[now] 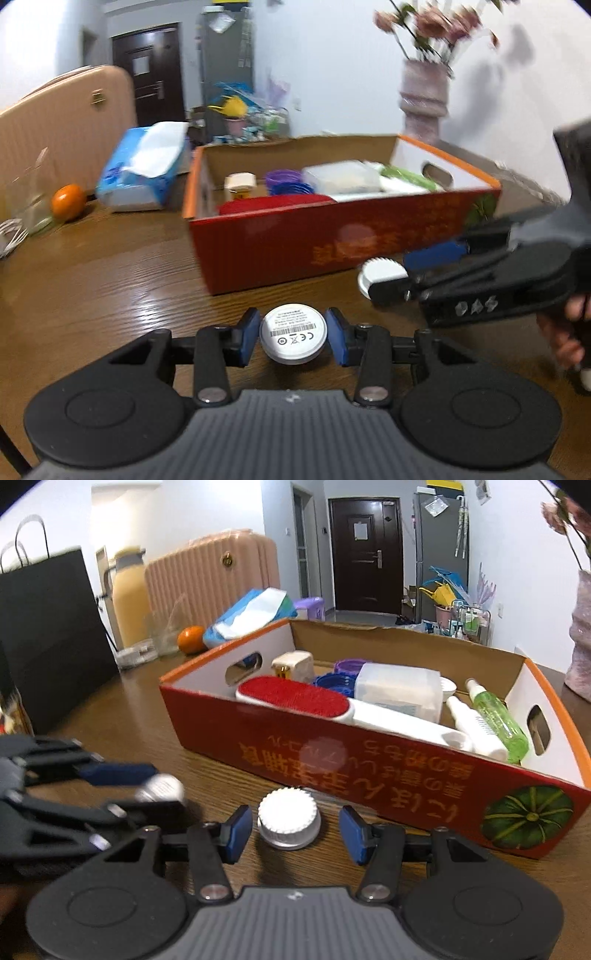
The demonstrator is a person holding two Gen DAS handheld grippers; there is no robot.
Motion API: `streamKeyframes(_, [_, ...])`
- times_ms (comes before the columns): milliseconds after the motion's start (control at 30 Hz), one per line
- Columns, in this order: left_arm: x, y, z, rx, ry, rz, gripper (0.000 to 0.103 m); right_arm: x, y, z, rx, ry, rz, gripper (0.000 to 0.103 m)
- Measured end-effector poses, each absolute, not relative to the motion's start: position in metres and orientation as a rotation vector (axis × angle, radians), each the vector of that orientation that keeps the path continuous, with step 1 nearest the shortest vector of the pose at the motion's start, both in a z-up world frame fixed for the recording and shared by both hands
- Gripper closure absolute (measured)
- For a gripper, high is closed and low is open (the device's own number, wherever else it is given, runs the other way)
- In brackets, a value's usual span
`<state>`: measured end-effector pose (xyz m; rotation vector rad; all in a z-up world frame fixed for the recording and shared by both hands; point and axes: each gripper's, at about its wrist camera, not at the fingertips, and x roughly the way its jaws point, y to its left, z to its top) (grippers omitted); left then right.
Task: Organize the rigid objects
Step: 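Grasp the flat white cap with the left tool while the right tool grasps the ridged white cap, then lift both white caps and carry them toward the box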
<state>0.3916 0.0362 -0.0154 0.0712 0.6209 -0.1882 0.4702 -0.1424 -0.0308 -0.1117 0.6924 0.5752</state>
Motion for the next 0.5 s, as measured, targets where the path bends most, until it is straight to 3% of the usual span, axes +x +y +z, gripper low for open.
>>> streamKeyframes(100, [0.384,0.044,-0.011,0.018,0.613,-0.18,0.063,0.469,-0.13,-0.033,-0.17,0.686,0.561,0.064])
streamKeyframes(500, [0.32,0.043,0.006,-0.121,0.565,-0.107,0.063,0.398,-0.138,-0.003,-0.201,0.552,0.527,0.064])
